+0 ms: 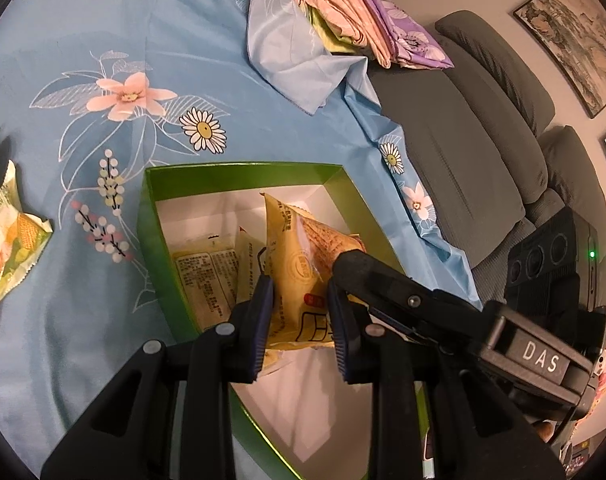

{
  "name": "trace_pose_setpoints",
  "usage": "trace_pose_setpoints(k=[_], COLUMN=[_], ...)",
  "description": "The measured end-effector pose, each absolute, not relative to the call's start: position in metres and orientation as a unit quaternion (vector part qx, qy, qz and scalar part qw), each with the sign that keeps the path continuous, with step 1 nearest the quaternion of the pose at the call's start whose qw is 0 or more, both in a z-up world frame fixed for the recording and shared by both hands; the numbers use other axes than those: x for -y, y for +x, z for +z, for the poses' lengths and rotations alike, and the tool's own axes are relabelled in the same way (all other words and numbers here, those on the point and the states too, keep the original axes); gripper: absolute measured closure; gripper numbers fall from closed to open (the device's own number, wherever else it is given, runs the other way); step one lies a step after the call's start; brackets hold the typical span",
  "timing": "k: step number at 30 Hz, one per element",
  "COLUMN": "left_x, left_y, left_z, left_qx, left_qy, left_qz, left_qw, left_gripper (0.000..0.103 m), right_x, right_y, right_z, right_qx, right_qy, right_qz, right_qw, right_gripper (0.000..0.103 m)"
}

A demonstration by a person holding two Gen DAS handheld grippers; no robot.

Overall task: Organize snacks
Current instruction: 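Carry the yellow bag with the right gripper into the green box, then open the right gripper to release the yellow bag in the box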

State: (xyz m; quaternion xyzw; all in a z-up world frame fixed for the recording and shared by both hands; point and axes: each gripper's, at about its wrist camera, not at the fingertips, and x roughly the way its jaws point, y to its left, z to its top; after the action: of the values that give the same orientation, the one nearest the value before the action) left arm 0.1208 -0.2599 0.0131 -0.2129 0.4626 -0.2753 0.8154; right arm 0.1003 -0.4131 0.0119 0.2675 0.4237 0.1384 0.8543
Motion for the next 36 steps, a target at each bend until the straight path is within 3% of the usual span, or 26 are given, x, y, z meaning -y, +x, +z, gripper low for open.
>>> trace_pose_setpoints(k=[21,36], left_x=[0.276,0.248], left_y=[0.126,0.114], left_z=[0.004,0.025], left_qx=[-0.476,-0.439], left_qy=[-0.192,-0.202], left_qz=[-0.249,-0.234], left_qw=[0.821,0.844], left_gripper=[0.082,0.079], right_x=[0.425,0.425], right_y=[0.107,0.099], right_z=[-0.002,0.014], right_qx=[-0.44,-0.405], right_qy=[0.29,0.273], right_qz=[0.116,0.099], right_qw=[0.842,0.867], right_gripper=[0.049,0.049])
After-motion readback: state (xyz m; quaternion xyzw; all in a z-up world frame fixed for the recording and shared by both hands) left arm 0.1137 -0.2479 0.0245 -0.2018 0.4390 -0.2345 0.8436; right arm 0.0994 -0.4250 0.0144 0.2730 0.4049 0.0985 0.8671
